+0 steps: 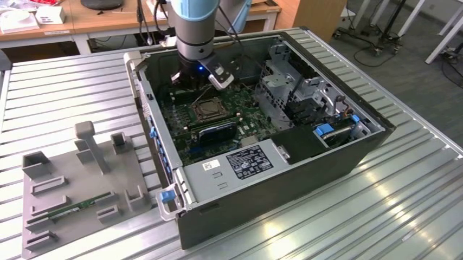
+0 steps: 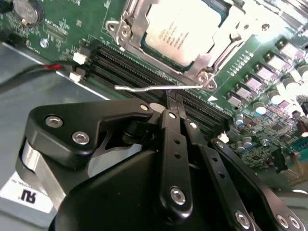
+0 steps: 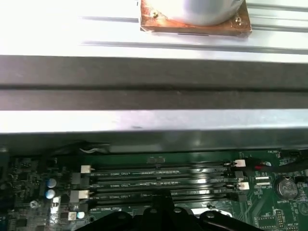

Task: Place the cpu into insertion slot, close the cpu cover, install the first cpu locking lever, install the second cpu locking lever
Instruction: 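Install the first cpu locking lever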

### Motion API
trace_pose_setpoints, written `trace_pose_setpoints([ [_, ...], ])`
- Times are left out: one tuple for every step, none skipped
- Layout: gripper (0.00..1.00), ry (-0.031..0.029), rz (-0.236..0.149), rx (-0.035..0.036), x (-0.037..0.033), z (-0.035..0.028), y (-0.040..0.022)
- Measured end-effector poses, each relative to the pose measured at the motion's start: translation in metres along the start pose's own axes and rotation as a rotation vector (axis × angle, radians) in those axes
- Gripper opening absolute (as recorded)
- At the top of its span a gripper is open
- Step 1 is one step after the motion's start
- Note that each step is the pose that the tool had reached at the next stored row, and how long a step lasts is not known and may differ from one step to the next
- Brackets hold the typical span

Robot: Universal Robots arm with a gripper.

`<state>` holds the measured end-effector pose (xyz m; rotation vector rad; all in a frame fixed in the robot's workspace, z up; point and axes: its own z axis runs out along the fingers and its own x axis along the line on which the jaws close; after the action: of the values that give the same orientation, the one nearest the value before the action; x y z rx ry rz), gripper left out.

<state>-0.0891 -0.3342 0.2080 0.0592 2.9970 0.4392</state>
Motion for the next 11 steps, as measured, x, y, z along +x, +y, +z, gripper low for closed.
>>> trace_pose_setpoints([
  [0.11, -0.0019, 0.000, -0.0022, 0.0008, -0.0013, 0.0003],
  [0.11, -0.0035, -0.001, -0.0041, 0.0015, -0.0028, 0.0008],
  [0.11, -0.0050, -0.001, -0.0059, 0.0021, -0.0043, 0.0012],
  [0.11, -0.0066, -0.001, -0.0076, 0.0026, -0.0059, 0.0016],
  [0.11, -0.0082, -0.002, -0.0090, 0.0030, -0.0078, 0.0022],
  [0.11, -0.0087, -0.002, -0.0098, 0.0028, -0.0094, 0.0026],
  [0.11, -0.0087, -0.002, -0.0099, 0.0027, -0.0101, 0.0028],
  [0.11, -0.0088, -0.002, -0.0101, 0.0020, -0.0102, 0.0030],
  [0.11, -0.0088, -0.001, -0.0102, 0.0009, -0.0103, 0.0029],
  [0.11, -0.0087, -0.001, -0.0101, -0.0005, -0.0103, 0.0027],
  [0.11, -0.0087, -0.001, -0.0101, -0.0020, -0.0103, 0.0023],
])
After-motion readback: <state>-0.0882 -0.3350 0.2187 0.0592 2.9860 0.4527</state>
